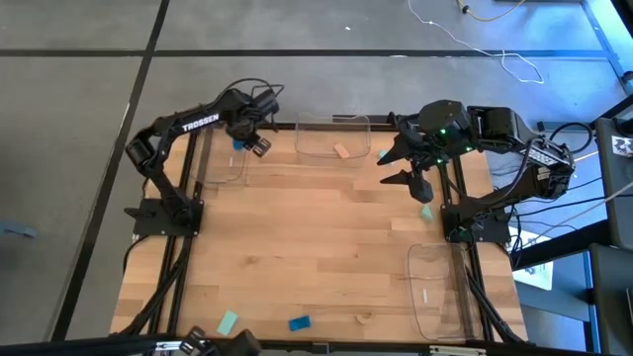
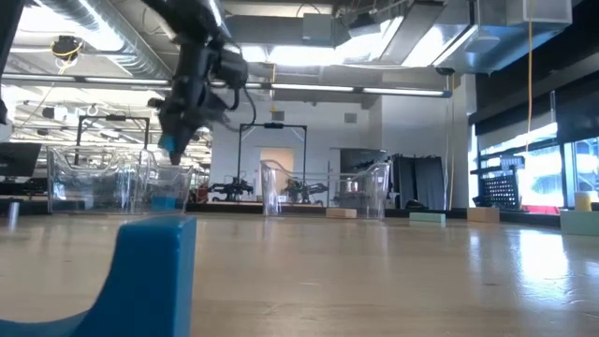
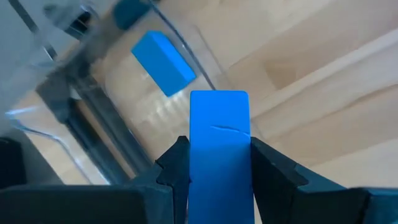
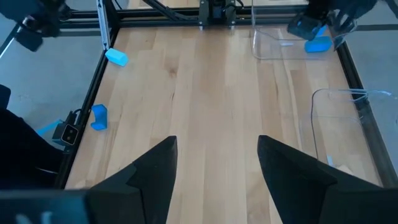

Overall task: Sort & place blocks by color
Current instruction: Put the top blue block into the top left transparent bin

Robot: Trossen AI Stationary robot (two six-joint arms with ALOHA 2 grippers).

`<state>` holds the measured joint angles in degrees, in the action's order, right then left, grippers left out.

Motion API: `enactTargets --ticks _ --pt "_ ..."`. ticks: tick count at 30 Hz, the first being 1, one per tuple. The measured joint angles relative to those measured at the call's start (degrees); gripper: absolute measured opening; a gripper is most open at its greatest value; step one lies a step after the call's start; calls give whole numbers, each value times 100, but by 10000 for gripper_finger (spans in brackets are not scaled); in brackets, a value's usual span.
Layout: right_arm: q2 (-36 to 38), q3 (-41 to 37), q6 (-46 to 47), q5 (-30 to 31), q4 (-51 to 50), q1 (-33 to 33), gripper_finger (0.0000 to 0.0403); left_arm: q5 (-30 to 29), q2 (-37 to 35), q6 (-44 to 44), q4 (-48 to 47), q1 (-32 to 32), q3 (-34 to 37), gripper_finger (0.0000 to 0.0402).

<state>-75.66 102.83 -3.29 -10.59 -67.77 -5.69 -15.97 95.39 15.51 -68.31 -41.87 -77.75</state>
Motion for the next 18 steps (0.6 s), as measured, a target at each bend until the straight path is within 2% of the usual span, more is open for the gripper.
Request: enactTargets --ticks 8,15,18 --pt "0 0 0 0 32 0 223 71 -48 201 659 -226 881 124" --pt "0 0 -2 0 31 0 223 42 -17 239 909 -253 1003 124" --pt "0 0 -2 1 33 0 223 57 -270 256 968 -251 980 124"
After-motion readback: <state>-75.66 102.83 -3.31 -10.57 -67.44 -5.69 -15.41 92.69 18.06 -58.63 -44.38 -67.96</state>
